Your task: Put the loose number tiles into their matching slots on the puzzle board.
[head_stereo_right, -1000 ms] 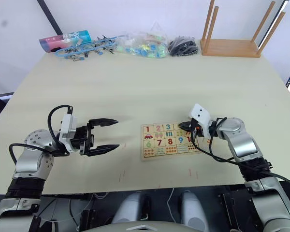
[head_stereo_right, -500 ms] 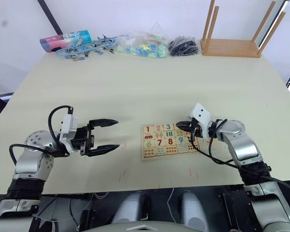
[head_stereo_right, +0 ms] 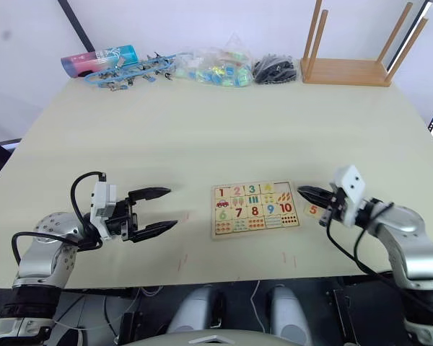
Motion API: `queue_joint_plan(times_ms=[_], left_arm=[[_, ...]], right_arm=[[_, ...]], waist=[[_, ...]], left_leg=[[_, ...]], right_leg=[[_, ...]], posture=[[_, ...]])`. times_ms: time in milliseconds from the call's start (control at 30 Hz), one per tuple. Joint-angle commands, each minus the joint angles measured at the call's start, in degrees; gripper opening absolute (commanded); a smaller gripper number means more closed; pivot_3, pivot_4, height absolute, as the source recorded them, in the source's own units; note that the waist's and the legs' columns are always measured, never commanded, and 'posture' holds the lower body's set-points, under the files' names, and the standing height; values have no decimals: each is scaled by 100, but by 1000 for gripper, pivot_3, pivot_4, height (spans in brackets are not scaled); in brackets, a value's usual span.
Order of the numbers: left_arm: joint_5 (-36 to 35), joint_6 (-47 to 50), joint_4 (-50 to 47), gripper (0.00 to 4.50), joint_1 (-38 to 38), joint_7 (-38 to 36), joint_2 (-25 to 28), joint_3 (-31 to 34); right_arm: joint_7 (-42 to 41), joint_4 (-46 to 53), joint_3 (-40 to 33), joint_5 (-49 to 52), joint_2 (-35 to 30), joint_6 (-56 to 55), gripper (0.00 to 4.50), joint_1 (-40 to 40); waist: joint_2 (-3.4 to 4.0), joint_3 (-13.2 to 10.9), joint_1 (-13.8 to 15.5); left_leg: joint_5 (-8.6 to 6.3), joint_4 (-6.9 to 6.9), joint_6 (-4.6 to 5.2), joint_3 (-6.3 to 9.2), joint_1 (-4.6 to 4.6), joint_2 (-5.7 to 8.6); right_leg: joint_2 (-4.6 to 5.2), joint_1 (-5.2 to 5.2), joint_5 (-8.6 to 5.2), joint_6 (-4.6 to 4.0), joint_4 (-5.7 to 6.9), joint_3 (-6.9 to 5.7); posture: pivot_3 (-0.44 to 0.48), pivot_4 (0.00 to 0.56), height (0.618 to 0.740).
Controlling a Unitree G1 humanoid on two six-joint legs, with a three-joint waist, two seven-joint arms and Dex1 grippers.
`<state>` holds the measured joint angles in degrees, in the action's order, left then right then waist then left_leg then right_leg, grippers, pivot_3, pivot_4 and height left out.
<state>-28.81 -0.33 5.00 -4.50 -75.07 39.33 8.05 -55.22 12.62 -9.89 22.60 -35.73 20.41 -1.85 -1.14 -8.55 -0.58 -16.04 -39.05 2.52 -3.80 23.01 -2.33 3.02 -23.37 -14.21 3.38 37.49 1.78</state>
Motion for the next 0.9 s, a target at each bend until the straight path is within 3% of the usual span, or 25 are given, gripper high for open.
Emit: queue_joint_plan(times_ms=[33,200,233,633,900], left_arm=[[-5,8,-205,4500,26,141,117,206],[49,325,-534,4500,183,453,250,245],[45,377,-598,4500,217,523,261,269],[-167,737,-1023,4500,867,976,213,763],[-284,754,-1129,4500,1095,1083,172,989]], right_arm=[[-100,321,-587,285,-138,-329,1303,469],[-197,276,-1268,411,-102,-919,3947,1350],[-233,243,-1375,412,-101,-1042,4304,1510],[-563,-270,-2320,737,491,-2426,4416,2975],[-839,-677,-2304,861,511,-2981,4416,3011]], waist=[[0,0,4],[-1,0,9],[0,0,8],[1,1,3],[3,2,3]], left_leg=[[0,0,0,-1,-2,0],[0,0,0,2,-10,-1],[0,0,0,2,-11,-1],[-1,2,-1,0,-16,-6],[-1,10,-1,-6,-25,-7]], right_leg=[[0,1,-1,-2,-1,1],[-1,11,-4,-4,-3,2],[-1,12,-4,-4,-6,1],[0,17,-13,-19,-15,4],[10,18,-13,-21,-25,10]], posture=[[0,150,737],[0,150,737],[0,150,737],[0,150,737],[0,150,737]])
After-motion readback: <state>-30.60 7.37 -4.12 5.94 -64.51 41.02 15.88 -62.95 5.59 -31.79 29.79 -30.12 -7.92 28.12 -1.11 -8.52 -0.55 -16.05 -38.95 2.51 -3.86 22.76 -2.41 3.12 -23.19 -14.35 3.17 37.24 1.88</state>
